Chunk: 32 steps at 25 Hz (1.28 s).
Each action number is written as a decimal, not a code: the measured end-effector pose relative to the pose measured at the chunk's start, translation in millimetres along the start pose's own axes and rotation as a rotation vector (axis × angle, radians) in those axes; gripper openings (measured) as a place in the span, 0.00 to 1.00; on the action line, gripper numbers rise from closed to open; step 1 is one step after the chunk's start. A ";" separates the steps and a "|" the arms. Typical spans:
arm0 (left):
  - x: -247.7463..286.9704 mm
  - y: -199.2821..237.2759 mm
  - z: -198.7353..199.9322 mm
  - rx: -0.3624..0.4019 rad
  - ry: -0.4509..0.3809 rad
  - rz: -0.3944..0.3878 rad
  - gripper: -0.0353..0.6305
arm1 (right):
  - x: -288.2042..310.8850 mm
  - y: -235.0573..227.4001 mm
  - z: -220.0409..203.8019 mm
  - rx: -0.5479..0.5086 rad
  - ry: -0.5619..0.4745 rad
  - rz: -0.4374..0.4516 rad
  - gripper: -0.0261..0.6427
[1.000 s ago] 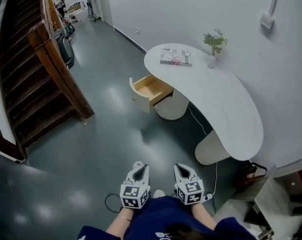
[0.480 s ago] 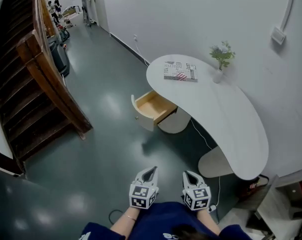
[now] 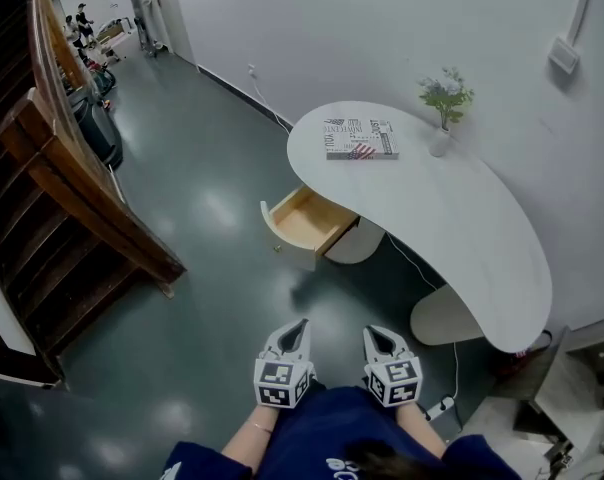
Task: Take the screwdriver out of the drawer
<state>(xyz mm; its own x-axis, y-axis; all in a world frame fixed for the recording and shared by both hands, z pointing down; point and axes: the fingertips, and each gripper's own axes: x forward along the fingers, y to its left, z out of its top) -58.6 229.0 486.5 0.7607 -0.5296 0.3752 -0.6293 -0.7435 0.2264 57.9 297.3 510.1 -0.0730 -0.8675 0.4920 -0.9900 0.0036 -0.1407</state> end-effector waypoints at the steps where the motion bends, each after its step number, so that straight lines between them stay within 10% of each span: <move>1: 1.9 5.9 -0.6 0.002 0.005 -0.004 0.06 | 5.7 1.8 2.6 0.002 -0.003 -0.004 0.05; 15: 26.2 52.6 0.9 -0.031 0.028 0.032 0.06 | 52.1 -8.6 24.0 0.089 -0.021 -0.024 0.05; 32: 145.1 132.3 60.0 -0.162 0.033 0.302 0.06 | 219.9 -60.9 122.6 -0.025 0.050 0.301 0.05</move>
<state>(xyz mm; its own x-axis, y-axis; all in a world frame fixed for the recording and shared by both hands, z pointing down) -22.0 29.3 517.0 0.5322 -0.7009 0.4749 -0.8445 -0.4792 0.2391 116.9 45.3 521.5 -0.3684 -0.8004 0.4729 -0.9258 0.2691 -0.2657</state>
